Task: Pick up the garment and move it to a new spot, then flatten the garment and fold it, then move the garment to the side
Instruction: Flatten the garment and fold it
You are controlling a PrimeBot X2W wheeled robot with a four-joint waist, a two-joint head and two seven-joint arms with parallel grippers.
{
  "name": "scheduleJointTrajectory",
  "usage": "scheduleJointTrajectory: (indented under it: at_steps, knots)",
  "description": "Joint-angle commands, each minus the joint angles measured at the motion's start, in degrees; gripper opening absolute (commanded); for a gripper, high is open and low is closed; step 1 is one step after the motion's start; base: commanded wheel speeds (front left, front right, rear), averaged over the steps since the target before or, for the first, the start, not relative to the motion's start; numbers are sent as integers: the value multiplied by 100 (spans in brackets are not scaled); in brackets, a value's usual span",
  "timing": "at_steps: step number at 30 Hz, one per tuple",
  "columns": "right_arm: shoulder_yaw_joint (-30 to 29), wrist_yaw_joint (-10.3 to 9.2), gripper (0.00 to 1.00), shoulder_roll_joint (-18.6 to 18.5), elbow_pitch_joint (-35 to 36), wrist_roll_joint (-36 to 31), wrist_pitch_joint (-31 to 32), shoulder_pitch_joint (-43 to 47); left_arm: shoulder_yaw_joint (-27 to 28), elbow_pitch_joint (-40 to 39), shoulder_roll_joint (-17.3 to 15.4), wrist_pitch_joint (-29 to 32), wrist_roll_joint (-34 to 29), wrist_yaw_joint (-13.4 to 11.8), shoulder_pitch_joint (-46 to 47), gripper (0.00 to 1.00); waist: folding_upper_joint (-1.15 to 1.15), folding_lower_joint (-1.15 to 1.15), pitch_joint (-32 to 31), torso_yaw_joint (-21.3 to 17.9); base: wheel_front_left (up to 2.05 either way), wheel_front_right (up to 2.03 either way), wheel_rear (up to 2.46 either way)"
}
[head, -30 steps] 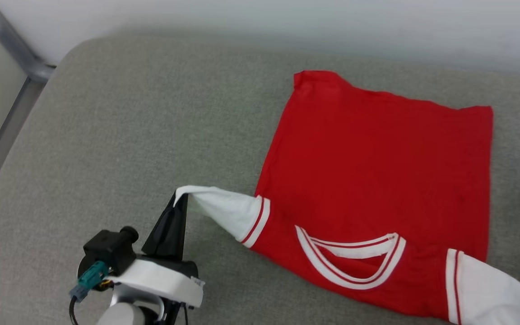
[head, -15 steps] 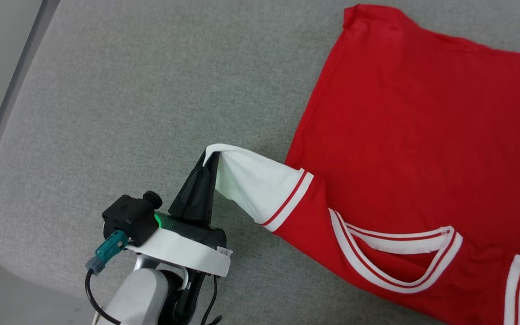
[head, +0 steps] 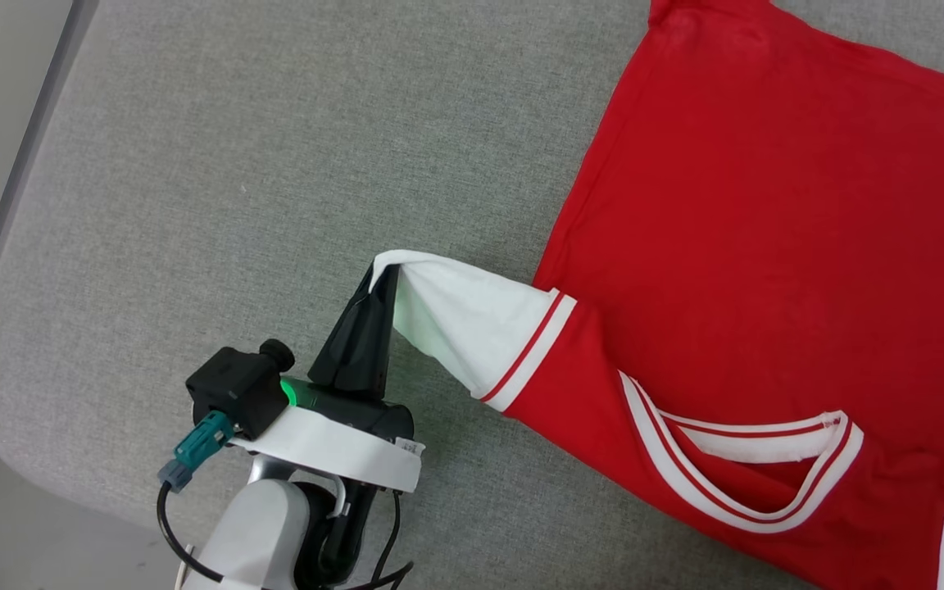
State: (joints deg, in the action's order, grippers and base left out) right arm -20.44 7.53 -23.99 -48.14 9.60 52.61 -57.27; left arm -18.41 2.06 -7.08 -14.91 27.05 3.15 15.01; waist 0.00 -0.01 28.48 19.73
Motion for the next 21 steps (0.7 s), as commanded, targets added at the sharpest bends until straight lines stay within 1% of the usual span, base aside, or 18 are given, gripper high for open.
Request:
scheduleJointTrajectory:
  at_steps: [1, 5, 11, 13, 16, 17, 21]
  knots:
    - [108, -5, 0, 382, -326, -156, 99, 526, 61, 57, 5, -39, -48, 34, -48, 0, 0, 1, -102, -26, 0, 0, 0]
    - [249, -5, 0, 251, -21, -164, -202, 369, 145, 153, -19, -34, -116, 38, -165, 0, 0, 1, -371, -137, 0, 0, 0]
    - [741, -6, 0, 12, 502, 9, -665, 427, 224, 341, -142, -3, -115, -24, -390, 0, 0, 1, -950, -467, 0, 0, 0]
    - [938, -7, 0, -78, 642, 115, -739, 633, 263, 403, -201, 27, -82, -63, -487, 0, 0, 1, -1150, -612, 0, 0, 0]
    - [1076, -7, 0, -185, 920, 347, -825, 998, 333, 494, -275, 78, -23, -114, -636, 0, 0, 1, -1435, -826, 0, 0, 0]
    - [1123, -7, 0, -282, 1240, 617, -896, 1545, 404, 573, -325, 121, 44, -165, -766, 0, 0, 1, -1663, -1041, 0, 0, 0]
    - [1073, -7, 0, -245, 1689, 969, -947, 2478, 559, 729, -447, 179, 166, -258, -1015, 0, 0, 1, -2044, -1322, 0, 0, 0]
